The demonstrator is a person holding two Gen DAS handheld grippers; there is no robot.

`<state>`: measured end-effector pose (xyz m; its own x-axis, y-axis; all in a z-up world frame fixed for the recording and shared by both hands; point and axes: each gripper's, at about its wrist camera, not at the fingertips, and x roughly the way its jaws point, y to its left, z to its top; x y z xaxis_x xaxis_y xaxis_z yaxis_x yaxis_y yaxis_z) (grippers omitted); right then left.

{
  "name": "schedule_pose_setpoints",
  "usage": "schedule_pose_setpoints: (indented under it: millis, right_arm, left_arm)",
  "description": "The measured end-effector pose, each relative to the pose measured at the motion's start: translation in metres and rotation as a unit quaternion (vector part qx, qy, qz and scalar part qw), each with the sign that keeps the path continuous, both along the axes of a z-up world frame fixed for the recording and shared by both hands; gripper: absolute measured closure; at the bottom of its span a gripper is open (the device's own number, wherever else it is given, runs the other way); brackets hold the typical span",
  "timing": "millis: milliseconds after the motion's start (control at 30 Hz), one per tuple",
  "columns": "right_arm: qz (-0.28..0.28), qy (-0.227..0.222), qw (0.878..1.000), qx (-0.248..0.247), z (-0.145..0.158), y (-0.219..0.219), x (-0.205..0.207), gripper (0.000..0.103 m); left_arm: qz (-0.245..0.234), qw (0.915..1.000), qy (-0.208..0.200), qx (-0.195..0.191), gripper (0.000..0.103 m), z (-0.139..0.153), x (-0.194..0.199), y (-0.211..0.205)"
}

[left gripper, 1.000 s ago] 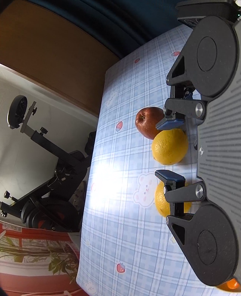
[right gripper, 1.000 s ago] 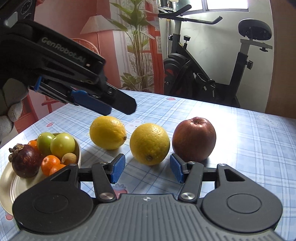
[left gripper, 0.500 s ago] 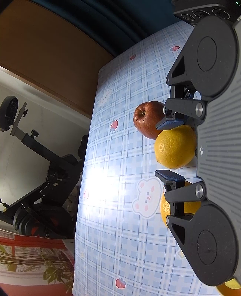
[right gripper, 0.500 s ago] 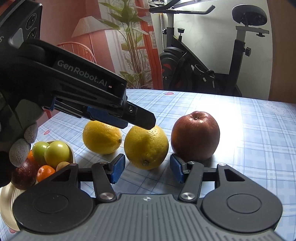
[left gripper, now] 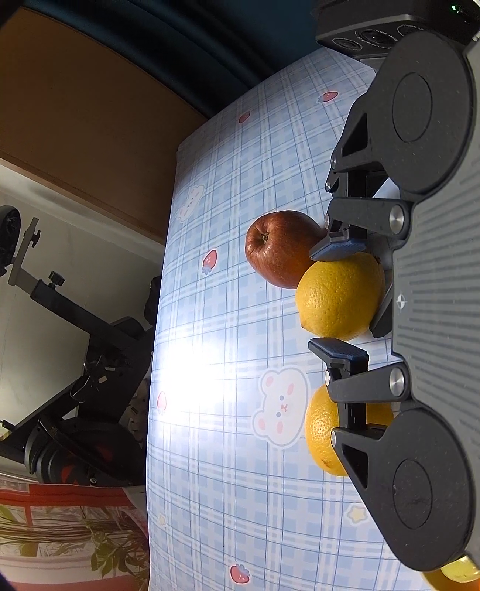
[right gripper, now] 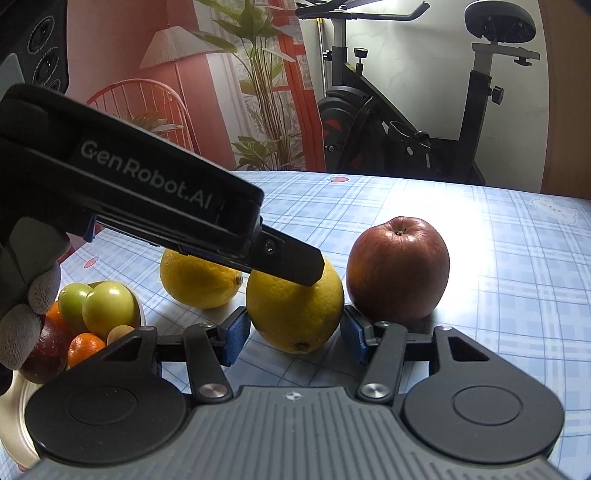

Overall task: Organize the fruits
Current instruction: 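Move both grippers to a yellow lemon and grasp it together, then lift the lemon with both grippers and carry it over the plate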

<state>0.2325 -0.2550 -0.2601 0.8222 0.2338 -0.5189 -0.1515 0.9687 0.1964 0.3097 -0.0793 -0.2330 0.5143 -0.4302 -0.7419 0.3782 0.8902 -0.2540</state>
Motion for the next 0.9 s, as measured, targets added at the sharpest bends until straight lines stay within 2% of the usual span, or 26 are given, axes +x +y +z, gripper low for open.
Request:
schedule_pose_setpoints:
  millis: [567, 900]
  right_arm:
    - [0.009, -0.006, 1.0, -0.013, 0.0, 0.005, -0.028, 0.046]
    - [0.012, -0.023, 1.0, -0.004, 0.0, 0.002, -0.054, 0.046]
  left_arm:
    - [-0.003, 0.9999, 0.01, -0.007, 0.055, -0.001, -0.029, 0.002]
    - [-0.014, 0.9998, 0.01, -0.005, 0.055, 0.005, -0.049, 0.0]
